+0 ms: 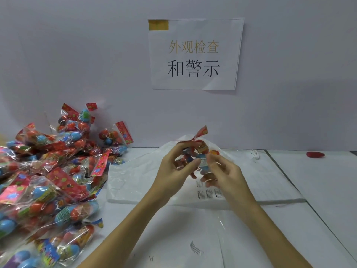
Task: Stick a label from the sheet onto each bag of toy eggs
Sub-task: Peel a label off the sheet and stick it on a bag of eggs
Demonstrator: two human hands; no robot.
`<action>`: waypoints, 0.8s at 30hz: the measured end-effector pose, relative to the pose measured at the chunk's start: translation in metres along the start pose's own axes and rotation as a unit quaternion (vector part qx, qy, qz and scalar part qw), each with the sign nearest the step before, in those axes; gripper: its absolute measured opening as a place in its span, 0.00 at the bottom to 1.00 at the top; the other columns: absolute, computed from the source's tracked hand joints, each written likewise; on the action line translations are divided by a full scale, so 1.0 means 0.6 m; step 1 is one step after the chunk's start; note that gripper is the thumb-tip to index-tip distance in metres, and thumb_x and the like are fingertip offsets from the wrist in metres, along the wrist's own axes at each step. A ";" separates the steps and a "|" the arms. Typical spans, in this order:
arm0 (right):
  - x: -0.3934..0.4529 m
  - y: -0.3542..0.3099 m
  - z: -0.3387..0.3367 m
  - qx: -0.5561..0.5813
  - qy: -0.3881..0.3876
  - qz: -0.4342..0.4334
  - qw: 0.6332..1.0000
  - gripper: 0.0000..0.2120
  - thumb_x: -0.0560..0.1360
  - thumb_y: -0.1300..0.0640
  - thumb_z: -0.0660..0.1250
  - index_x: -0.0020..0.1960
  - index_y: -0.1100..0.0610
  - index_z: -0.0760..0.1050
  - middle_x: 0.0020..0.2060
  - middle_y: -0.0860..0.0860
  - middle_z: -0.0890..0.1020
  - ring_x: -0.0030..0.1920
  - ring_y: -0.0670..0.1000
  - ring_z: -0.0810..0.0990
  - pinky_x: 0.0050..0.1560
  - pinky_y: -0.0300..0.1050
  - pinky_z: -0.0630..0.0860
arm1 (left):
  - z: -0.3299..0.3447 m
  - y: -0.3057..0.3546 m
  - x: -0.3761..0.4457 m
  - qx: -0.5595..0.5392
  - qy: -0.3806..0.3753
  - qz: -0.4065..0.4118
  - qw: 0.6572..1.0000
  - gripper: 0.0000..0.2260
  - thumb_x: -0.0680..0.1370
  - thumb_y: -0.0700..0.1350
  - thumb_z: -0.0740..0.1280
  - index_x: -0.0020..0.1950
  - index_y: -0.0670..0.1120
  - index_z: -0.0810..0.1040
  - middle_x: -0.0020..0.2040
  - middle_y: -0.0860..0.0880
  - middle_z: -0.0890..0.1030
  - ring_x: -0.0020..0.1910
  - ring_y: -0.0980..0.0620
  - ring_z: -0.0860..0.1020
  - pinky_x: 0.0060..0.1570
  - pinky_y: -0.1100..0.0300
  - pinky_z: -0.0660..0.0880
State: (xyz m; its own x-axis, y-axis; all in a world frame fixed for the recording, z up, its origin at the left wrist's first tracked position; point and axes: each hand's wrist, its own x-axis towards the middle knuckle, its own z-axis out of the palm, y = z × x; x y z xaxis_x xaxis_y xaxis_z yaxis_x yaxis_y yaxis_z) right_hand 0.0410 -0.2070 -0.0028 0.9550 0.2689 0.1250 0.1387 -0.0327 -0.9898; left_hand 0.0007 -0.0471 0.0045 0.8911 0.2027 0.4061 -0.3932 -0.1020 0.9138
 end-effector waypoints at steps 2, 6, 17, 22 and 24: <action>-0.003 0.000 0.003 0.019 0.006 -0.017 1.000 0.24 0.73 0.36 0.69 0.60 0.51 0.84 0.44 0.50 0.88 0.38 0.49 0.84 0.46 0.47 0.83 | 0.005 -0.001 -0.003 -0.017 -0.020 0.012 1.000 0.17 0.79 0.43 0.75 0.61 0.63 0.79 0.56 0.57 0.84 0.54 0.51 0.85 0.44 0.60 0.83; -0.005 -0.002 -0.007 0.133 -0.010 0.041 0.990 0.19 0.74 0.39 0.70 0.52 0.52 0.88 0.39 0.51 0.86 0.37 0.46 0.82 0.44 0.38 0.81 | 0.001 0.001 0.002 -0.042 0.005 -0.035 0.998 0.32 0.72 0.52 0.80 0.68 0.65 0.63 0.61 0.49 0.82 0.57 0.49 0.85 0.54 0.58 0.83; -0.005 0.001 -0.011 0.002 -0.065 -0.027 0.998 0.09 0.77 0.46 0.71 0.45 0.44 0.89 0.33 0.47 0.84 0.32 0.41 0.76 0.36 0.32 0.74 | -0.028 -0.001 0.015 -0.051 0.120 -0.166 0.977 0.14 0.71 0.57 0.76 0.47 0.48 0.88 0.43 0.48 0.88 0.43 0.51 0.87 0.42 0.60 0.80; -0.009 -0.001 -0.004 0.011 -0.091 0.009 0.996 0.15 0.76 0.42 0.69 0.47 0.50 0.88 0.35 0.50 0.84 0.33 0.43 0.77 0.37 0.34 0.77 | -0.030 0.000 0.020 -0.039 0.171 -0.162 0.971 0.07 0.73 0.54 0.76 0.44 0.52 0.87 0.39 0.52 0.88 0.41 0.58 0.86 0.41 0.61 0.76; -0.011 -0.002 -0.008 -0.003 -0.098 -0.009 0.995 0.14 0.79 0.44 0.68 0.42 0.49 0.87 0.31 0.50 0.80 0.31 0.44 0.75 0.35 0.35 0.75 | -0.037 0.001 0.020 -0.032 0.188 -0.155 0.969 0.07 0.72 0.54 0.77 0.44 0.52 0.87 0.38 0.51 0.87 0.39 0.58 0.86 0.39 0.62 0.76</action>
State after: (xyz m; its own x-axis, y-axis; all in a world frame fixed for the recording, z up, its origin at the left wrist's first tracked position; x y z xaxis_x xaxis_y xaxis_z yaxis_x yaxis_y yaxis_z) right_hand 0.0358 -0.2134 -0.0022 0.8831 0.4520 0.1261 0.1571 -0.0316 -0.9871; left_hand 0.0062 -0.0231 0.0103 0.8275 0.5563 0.0758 -0.1432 0.0786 0.9866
